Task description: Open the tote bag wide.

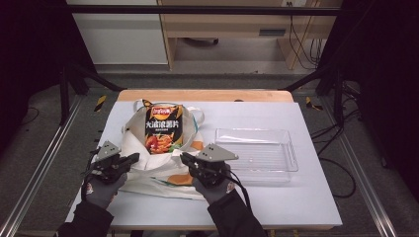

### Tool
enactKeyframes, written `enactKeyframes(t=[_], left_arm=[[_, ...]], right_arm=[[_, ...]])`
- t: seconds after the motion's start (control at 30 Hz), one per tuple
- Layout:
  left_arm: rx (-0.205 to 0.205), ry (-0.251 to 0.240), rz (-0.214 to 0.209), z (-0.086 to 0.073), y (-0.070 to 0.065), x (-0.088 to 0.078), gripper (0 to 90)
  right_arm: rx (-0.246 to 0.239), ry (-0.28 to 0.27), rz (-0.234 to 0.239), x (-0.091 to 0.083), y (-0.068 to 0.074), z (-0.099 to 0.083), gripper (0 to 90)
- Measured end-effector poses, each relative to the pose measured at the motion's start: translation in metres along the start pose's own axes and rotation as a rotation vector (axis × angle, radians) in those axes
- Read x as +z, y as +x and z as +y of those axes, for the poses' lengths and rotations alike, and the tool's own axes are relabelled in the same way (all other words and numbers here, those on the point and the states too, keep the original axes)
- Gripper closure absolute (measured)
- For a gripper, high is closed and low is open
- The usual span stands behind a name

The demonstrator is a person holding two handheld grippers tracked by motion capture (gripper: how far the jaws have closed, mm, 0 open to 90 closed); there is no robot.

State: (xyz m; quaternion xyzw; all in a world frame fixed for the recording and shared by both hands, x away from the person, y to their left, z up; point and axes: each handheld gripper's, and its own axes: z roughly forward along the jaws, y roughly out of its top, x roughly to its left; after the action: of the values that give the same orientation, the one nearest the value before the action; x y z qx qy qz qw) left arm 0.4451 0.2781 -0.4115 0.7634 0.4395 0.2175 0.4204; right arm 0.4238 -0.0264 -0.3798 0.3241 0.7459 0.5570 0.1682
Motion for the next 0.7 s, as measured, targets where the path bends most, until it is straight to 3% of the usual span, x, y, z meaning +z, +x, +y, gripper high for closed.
enactKeyframes(t=[0.07,0.1,0.13,0.2,0.33,0.37,0.57,0.7], left_arm=[[0.002,0.007,0.001,-0.003,0.0,0.001,89.6],[0.007,0.016,0.002,-0.004,0.0,0.001,89.6],[0.005,0.016,0.001,-0.006,0.0,0.002,89.6],[0.012,0.026,0.005,-0.009,-0.001,0.003,89.7],[0.017,0.041,-0.001,-0.012,-0.002,0.005,89.6],[0.025,0.048,0.0,-0.013,-0.003,0.006,89.6],[0.034,0.063,-0.005,-0.014,-0.005,0.009,89.5],[0.021,0.012,0.004,-0.006,-0.003,0.001,88.0]], right_arm=[[0.008,0.008,0.002,0.009,-0.002,0.008,88.1],[0.009,0.021,-0.003,0.021,-0.003,0.014,89.3],[0.009,0.021,-0.003,0.021,-0.003,0.014,89.3],[0.01,0.045,-0.018,0.037,-0.003,0.016,89.8],[0.016,0.097,-0.033,0.058,-0.001,0.009,90.0],[0.011,0.131,-0.04,0.063,-0.001,0.002,90.0],[0.027,0.196,-0.045,0.068,-0.003,-0.014,90.0],[0.044,0.225,-0.04,0.069,-0.004,-0.026,90.0]])
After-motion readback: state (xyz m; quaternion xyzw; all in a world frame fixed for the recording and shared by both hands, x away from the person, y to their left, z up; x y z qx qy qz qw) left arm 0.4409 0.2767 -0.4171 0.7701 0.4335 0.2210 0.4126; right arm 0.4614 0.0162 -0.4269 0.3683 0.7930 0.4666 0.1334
